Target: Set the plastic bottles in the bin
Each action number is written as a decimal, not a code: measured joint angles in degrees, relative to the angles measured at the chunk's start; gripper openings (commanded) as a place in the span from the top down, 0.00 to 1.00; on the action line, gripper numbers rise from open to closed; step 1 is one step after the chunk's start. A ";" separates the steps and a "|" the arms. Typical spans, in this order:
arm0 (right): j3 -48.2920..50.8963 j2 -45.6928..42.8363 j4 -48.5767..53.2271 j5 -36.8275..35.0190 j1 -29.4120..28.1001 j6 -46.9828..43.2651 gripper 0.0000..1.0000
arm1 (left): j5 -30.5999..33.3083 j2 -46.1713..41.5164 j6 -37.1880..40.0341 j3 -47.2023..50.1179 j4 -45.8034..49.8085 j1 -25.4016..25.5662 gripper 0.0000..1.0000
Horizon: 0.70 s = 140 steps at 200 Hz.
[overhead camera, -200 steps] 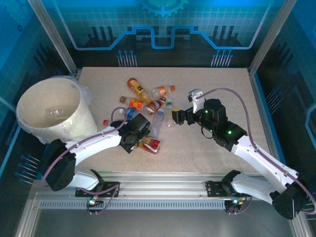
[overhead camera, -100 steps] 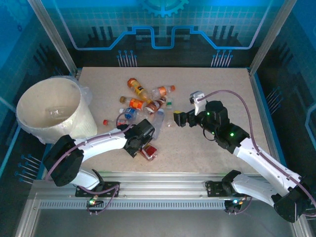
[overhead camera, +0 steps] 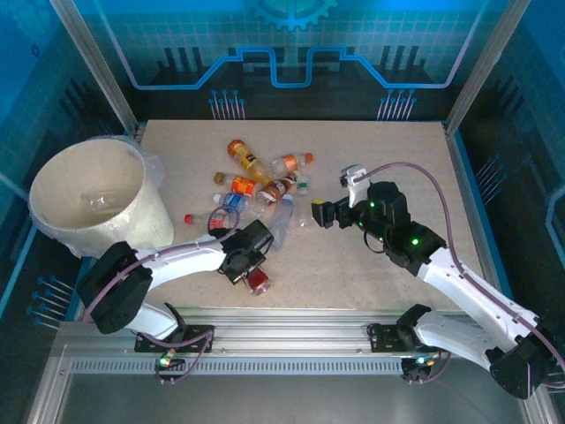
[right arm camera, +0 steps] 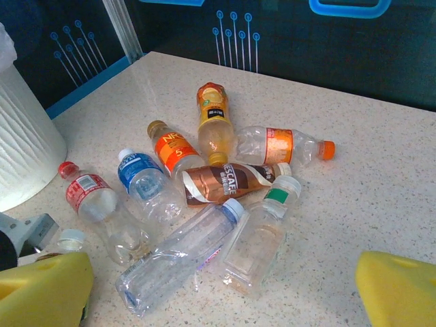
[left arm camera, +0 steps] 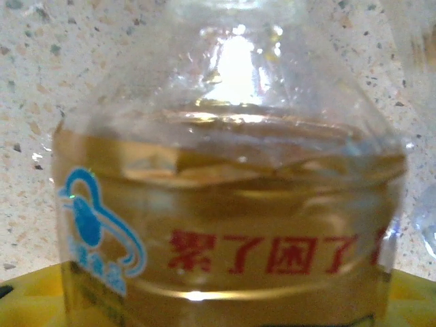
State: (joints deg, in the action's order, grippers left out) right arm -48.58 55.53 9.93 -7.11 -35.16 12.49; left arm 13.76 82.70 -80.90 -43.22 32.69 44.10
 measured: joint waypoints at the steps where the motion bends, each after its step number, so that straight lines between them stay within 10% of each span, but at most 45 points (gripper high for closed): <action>1: 0.02 -0.04 0.00 0.00 0.00 0.00 0.00 | 0.00 -0.11 0.13 0.02 -0.02 0.00 0.43; 140: 1.36 -0.76 -6.23 10.45 -0.02 -2.47 0.00 | 16.65 -18.95 36.22 -19.63 -0.28 -2.14 0.51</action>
State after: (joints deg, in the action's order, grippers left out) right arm -47.22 54.76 3.70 3.33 -35.18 10.02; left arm 30.41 63.75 -44.69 -62.85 32.40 41.95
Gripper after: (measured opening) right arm 0.999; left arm 0.628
